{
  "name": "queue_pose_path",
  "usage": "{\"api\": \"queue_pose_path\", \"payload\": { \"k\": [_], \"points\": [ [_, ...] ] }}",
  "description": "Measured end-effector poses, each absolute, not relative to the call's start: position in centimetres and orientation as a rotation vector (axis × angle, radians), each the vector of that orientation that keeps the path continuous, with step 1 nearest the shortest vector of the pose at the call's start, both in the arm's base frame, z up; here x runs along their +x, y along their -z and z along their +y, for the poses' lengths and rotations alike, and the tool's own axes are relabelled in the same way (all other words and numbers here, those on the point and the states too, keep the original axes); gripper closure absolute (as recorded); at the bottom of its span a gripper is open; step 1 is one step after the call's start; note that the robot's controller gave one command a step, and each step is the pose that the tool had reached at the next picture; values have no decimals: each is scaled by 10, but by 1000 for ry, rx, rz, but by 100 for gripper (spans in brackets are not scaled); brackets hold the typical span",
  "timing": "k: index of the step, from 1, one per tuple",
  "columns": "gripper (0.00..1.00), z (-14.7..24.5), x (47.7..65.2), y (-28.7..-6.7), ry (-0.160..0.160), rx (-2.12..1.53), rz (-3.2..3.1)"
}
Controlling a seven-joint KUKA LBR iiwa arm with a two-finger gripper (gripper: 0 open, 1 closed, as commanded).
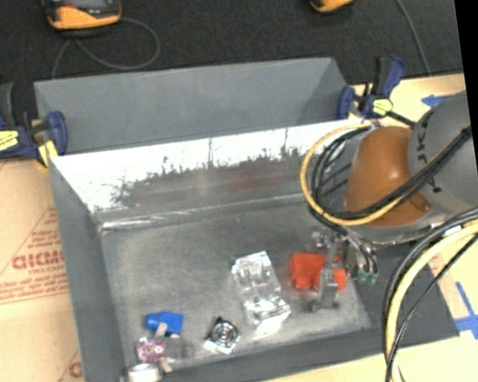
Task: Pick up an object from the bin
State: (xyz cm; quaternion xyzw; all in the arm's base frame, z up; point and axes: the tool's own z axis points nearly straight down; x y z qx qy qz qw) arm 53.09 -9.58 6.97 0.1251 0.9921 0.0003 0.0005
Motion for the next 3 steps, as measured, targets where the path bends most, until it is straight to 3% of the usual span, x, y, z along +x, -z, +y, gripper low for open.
{"api": "queue_pose_path", "payload": {
  "k": [1,2,3],
  "points": [
    [0,-97,532,-71,0,389,3113],
    [100,-97,532,-71,1,387,3112],
    [100,-98,534,-144,0,381,3110]
  ]
}}
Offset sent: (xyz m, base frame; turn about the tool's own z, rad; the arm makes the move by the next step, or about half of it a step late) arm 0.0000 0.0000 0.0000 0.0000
